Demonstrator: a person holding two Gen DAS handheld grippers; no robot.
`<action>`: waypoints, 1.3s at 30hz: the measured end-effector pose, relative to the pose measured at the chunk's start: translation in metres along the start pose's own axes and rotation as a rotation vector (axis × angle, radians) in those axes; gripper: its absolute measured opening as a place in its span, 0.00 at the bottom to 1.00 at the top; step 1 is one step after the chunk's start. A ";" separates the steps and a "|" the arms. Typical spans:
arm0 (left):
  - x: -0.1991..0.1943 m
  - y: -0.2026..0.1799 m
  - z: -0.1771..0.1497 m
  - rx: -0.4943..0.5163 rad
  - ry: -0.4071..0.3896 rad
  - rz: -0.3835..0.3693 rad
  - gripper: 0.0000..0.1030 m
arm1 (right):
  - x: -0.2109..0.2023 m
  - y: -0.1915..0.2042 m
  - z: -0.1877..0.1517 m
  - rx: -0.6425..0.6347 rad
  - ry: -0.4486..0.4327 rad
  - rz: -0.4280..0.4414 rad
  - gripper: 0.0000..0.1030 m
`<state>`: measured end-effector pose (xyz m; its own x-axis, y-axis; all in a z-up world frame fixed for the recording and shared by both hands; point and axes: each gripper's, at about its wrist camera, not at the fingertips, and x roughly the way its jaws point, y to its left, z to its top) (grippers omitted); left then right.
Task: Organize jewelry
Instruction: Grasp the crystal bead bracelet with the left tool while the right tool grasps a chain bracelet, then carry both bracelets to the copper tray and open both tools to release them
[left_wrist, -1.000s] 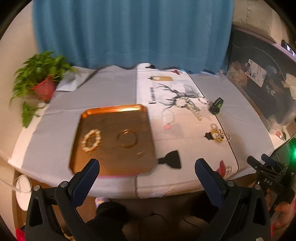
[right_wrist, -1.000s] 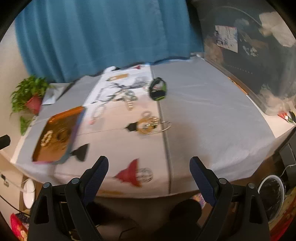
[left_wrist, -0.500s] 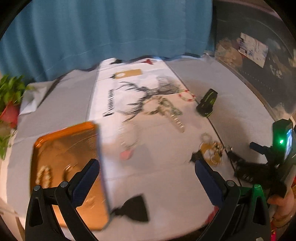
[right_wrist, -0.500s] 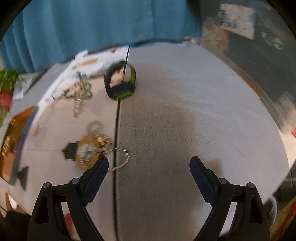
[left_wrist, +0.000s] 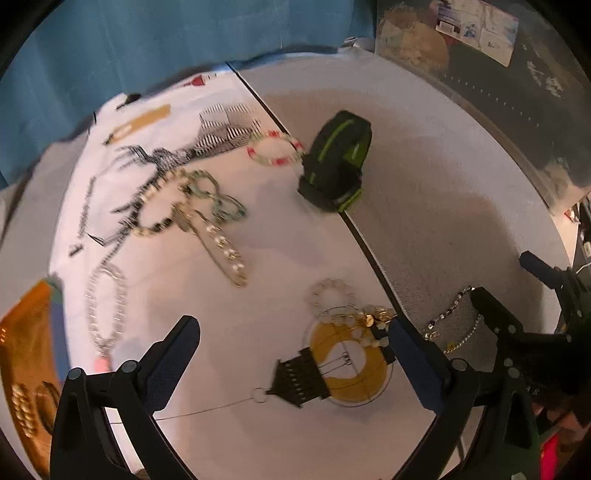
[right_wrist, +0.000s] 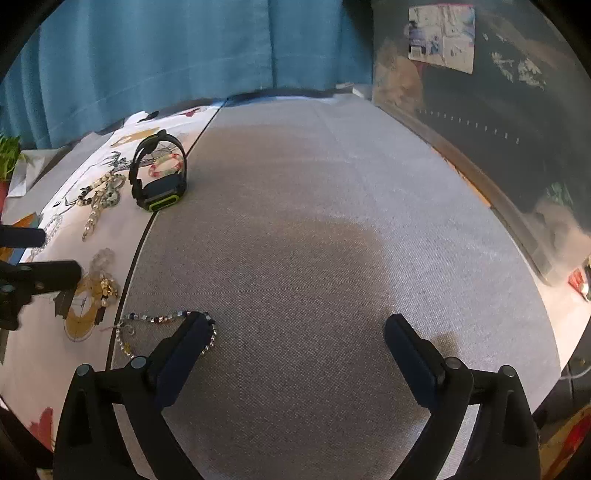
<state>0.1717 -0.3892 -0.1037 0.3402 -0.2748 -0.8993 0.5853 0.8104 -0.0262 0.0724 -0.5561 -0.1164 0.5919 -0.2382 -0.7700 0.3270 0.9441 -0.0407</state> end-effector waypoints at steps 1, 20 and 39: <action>0.001 -0.001 -0.001 -0.010 0.001 -0.007 0.92 | 0.001 0.000 0.001 0.002 0.000 -0.001 0.93; -0.088 0.024 -0.004 -0.001 -0.136 -0.101 0.06 | -0.049 -0.006 0.029 0.078 -0.072 0.229 0.03; -0.237 0.123 -0.113 -0.161 -0.293 0.075 0.06 | -0.173 0.070 0.031 -0.045 -0.187 0.196 0.03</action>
<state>0.0799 -0.1664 0.0567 0.5885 -0.3296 -0.7382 0.4347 0.8989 -0.0548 0.0158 -0.4562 0.0336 0.7679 -0.0841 -0.6351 0.1625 0.9845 0.0661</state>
